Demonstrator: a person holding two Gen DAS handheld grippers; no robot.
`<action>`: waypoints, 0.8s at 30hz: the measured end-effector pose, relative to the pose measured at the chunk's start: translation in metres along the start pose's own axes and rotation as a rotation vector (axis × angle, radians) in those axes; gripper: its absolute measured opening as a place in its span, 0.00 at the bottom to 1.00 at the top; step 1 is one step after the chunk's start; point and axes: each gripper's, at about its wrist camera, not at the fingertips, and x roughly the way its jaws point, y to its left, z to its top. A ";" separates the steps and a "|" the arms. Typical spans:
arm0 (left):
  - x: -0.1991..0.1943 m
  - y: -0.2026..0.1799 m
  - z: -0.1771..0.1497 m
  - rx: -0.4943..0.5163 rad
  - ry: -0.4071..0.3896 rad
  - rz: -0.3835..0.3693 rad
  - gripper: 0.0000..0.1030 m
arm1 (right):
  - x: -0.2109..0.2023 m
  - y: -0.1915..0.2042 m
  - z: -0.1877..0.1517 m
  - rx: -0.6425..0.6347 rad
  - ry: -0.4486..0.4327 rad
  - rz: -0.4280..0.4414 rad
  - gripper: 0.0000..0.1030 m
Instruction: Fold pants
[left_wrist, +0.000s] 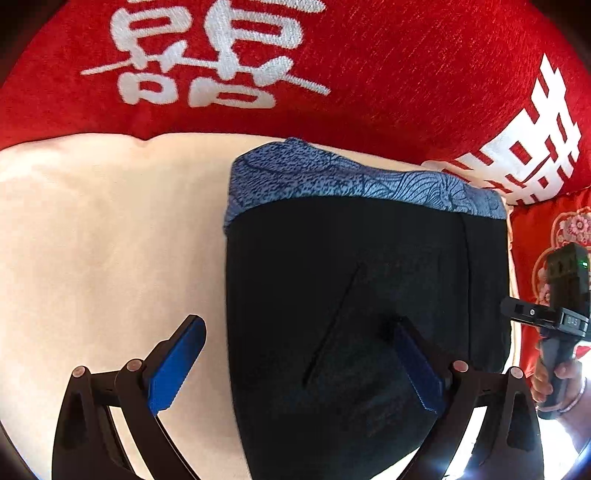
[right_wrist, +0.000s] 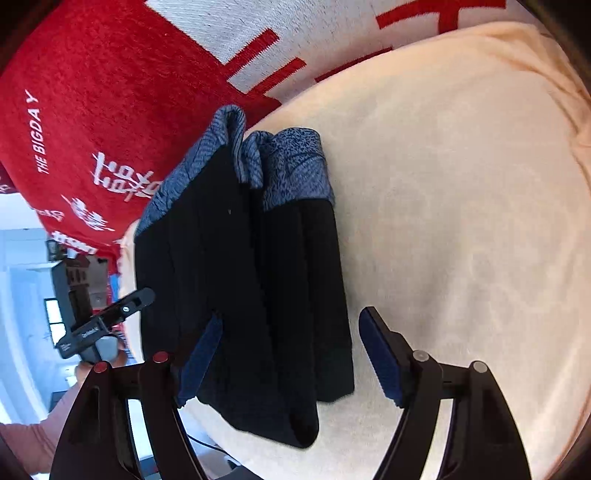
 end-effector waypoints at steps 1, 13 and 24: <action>0.001 0.000 0.001 0.005 0.001 -0.007 0.97 | 0.002 -0.001 0.003 0.002 0.002 0.016 0.77; 0.035 -0.002 0.010 -0.051 -0.010 -0.116 0.96 | 0.023 -0.013 0.029 0.004 0.053 0.180 0.74; -0.028 -0.033 -0.018 0.021 -0.105 -0.057 0.61 | -0.011 0.002 0.012 0.031 0.072 0.248 0.46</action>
